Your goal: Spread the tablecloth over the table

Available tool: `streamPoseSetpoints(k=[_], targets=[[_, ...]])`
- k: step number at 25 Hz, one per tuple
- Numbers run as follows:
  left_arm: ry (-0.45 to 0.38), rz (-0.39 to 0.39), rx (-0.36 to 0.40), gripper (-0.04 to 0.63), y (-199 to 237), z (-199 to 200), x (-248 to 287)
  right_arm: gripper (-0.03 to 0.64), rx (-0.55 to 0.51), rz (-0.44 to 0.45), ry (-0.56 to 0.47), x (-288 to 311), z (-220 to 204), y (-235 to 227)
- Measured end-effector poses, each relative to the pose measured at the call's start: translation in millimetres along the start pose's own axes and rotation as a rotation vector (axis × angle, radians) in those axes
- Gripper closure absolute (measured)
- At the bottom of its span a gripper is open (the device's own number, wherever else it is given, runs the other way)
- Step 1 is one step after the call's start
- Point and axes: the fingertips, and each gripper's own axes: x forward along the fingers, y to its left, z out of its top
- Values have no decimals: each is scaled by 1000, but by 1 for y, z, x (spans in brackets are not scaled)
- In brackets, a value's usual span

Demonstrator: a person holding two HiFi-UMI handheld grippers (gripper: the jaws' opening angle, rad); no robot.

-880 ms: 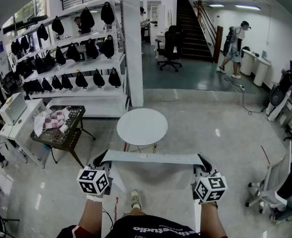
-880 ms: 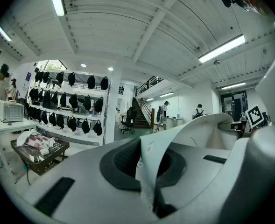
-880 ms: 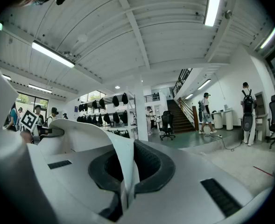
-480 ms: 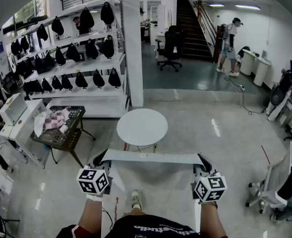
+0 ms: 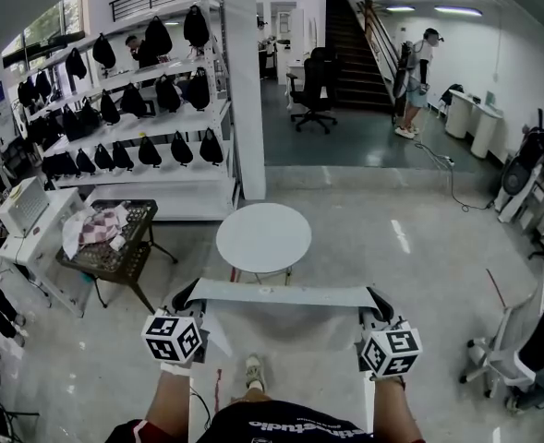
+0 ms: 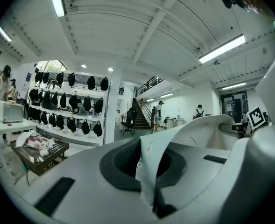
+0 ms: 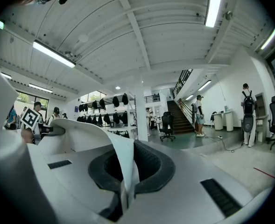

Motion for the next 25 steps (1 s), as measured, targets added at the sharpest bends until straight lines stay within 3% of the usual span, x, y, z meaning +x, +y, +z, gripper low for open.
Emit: streamPoseSetpoints(k=[25], targets=[[-7,18,-17,575,19,6,28,588,2,18,-10,40,12,-4]])
